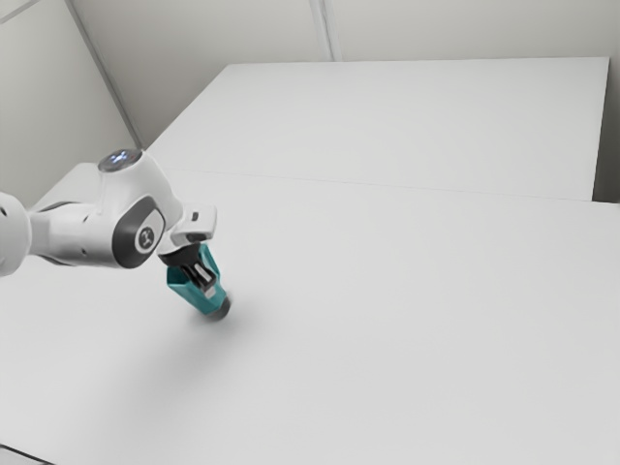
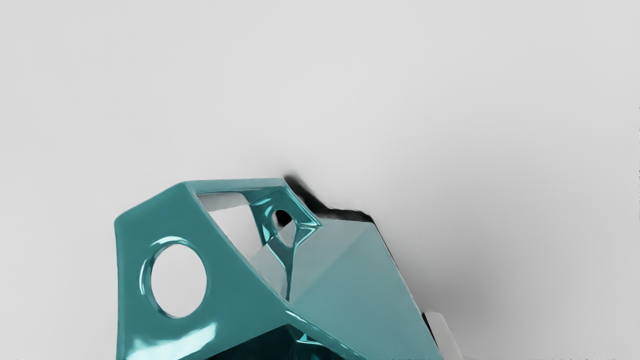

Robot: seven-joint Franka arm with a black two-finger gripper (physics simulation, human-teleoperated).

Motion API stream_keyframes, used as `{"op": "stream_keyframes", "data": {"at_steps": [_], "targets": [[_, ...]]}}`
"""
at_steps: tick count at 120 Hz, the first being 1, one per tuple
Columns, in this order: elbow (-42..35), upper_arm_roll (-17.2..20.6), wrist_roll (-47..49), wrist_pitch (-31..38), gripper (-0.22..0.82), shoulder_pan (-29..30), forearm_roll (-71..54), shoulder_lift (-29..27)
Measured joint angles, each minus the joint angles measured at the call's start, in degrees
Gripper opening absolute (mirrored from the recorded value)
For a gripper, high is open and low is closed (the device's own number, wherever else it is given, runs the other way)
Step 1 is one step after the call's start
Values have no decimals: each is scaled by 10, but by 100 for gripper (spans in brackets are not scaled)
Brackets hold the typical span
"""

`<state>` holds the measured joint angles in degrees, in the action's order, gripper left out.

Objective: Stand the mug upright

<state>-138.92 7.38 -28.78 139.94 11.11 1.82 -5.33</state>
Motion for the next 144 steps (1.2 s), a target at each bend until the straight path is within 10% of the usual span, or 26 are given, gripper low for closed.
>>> {"op": "stream_keyframes", "data": {"at_steps": [76,144], "targets": [[-6,-1,32,-6,-18,9,-13,-1],[-4,-2,29,-13,6,12,-12,0]]}}
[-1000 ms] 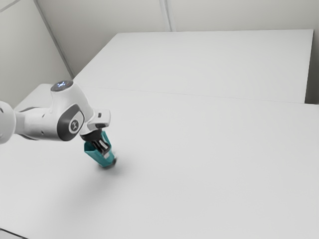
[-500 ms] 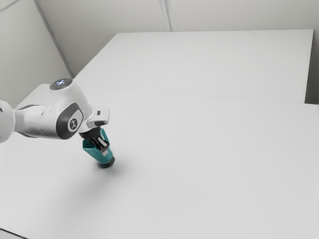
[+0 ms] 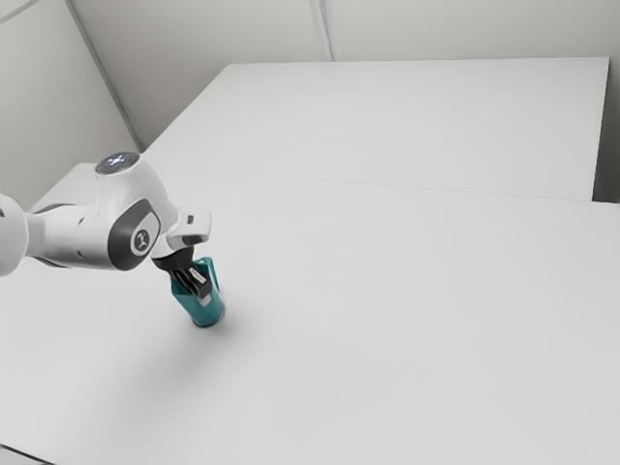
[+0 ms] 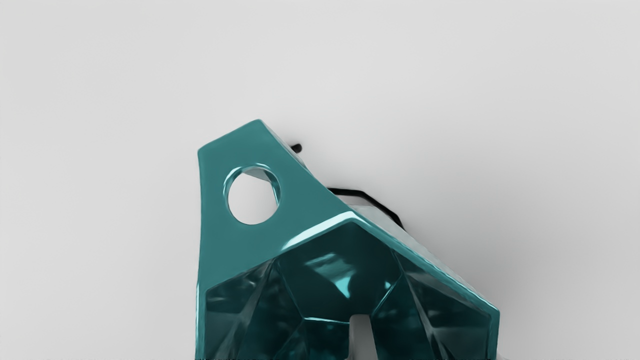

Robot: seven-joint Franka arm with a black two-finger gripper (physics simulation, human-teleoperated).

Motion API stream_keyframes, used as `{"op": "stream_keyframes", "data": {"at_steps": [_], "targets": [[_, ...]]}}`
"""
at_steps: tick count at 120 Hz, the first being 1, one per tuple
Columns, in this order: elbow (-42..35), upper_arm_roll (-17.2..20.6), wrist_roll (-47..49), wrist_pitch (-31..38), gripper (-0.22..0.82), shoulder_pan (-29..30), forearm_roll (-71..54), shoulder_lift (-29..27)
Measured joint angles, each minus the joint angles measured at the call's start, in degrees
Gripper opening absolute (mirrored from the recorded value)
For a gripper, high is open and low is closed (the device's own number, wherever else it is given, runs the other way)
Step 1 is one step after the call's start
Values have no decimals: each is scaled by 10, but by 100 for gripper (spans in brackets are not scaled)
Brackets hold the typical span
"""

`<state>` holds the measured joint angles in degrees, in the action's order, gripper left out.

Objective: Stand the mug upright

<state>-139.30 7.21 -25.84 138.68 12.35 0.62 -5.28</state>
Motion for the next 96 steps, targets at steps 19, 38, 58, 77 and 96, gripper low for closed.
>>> {"op": "stream_keyframes", "data": {"at_steps": [19,38,58,77,96], "targets": [[2,0,-1,-3,15,3,0,-2],[5,0,-2,-6,23,3,0,-8],[7,0,-3,-13,28,5,-1,-18],[8,0,-4,-23,31,7,-1,-39],[64,1,-3,-58,33,6,-1,-48]]}}
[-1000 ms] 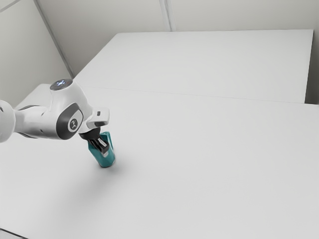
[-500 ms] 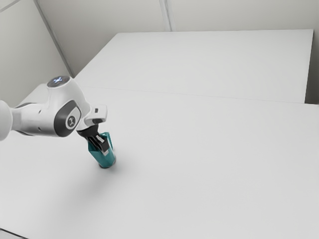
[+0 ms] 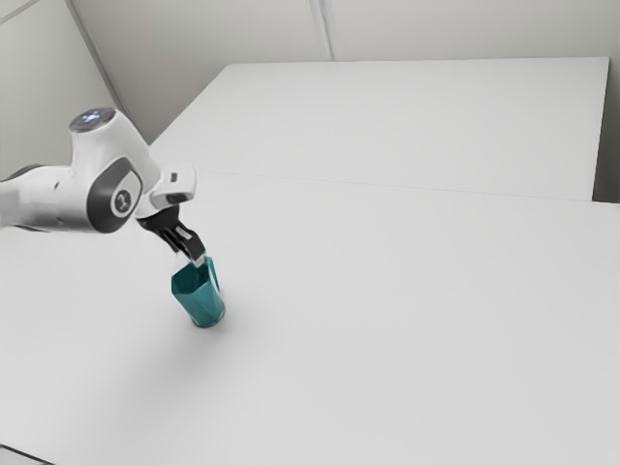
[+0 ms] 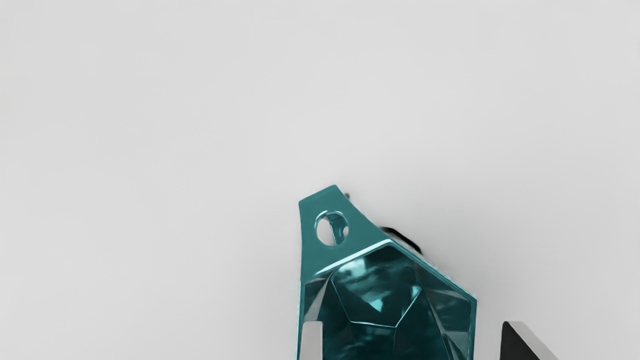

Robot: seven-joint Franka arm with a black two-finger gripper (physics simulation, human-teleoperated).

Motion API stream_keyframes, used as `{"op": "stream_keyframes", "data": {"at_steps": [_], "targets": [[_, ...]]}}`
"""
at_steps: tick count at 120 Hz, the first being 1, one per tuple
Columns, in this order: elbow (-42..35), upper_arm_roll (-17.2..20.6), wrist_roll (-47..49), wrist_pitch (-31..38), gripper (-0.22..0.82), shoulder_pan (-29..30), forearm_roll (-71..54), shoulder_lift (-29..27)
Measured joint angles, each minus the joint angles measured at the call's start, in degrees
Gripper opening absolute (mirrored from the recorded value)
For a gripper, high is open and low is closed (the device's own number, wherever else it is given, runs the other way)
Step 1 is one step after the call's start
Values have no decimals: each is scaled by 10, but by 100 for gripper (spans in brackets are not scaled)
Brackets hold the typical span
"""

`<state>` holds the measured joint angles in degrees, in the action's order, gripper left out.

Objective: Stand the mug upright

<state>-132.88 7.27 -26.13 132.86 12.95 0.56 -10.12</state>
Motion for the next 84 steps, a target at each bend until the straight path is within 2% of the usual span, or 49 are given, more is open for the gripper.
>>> {"op": "stream_keyframes", "data": {"at_steps": [12,27,44,53,67,84], "targets": [[91,-1,3,-51,35,-1,0,23],[235,-6,13,-140,43,-10,-6,93],[387,-52,35,-251,51,-53,-12,177],[450,-63,50,-308,54,-59,-13,211],[521,-64,73,-380,57,-62,-13,242],[539,-63,95,-429,59,-63,-12,253]]}}
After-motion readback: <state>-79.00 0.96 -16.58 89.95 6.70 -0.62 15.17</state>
